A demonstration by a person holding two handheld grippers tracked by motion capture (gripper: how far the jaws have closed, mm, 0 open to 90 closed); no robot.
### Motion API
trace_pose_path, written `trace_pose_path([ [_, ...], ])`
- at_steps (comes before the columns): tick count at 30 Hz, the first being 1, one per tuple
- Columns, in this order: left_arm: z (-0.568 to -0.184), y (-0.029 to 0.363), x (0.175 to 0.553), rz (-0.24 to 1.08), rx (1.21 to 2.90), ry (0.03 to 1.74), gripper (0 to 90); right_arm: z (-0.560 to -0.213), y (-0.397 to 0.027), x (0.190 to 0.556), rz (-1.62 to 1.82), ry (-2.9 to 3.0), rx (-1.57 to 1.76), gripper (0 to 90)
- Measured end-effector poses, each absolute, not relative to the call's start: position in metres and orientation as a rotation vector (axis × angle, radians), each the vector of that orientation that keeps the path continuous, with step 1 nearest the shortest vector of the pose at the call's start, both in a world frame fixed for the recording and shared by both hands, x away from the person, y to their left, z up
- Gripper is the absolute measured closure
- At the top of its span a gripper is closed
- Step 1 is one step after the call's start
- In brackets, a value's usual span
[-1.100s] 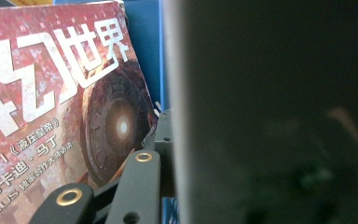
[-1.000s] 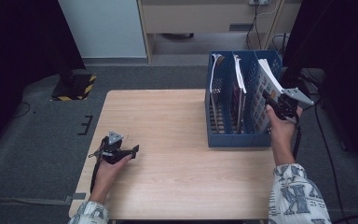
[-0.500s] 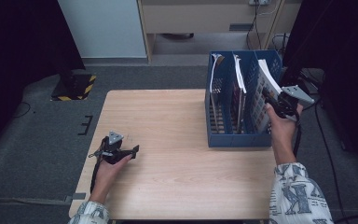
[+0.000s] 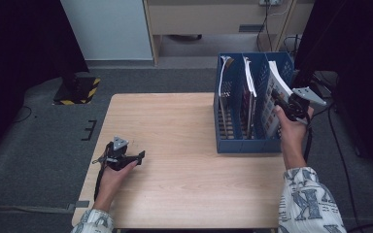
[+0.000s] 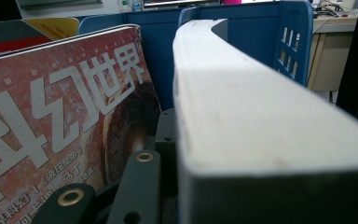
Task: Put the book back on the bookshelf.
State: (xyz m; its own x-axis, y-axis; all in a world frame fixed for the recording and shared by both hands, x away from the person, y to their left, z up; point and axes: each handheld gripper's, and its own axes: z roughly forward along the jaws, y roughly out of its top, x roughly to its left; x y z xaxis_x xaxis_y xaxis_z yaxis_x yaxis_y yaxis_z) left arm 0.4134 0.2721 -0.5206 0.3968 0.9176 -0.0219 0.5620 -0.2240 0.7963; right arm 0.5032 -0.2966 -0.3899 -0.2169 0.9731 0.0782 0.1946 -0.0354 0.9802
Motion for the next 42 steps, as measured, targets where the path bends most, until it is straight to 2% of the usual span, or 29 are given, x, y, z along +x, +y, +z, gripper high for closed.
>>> trace_pose_path([
  [21,-0.52,0.271,0.415,0.597,1.892,1.264,13.7,-0.378,-0.301,0.525,1.252,1.396,1.275,73.4],
  [42,-0.518,0.272,0.415,0.599,1.881,1.268,13.7,-0.393,-0.297,0.525,1.195,1.43,1.249,73.1],
])
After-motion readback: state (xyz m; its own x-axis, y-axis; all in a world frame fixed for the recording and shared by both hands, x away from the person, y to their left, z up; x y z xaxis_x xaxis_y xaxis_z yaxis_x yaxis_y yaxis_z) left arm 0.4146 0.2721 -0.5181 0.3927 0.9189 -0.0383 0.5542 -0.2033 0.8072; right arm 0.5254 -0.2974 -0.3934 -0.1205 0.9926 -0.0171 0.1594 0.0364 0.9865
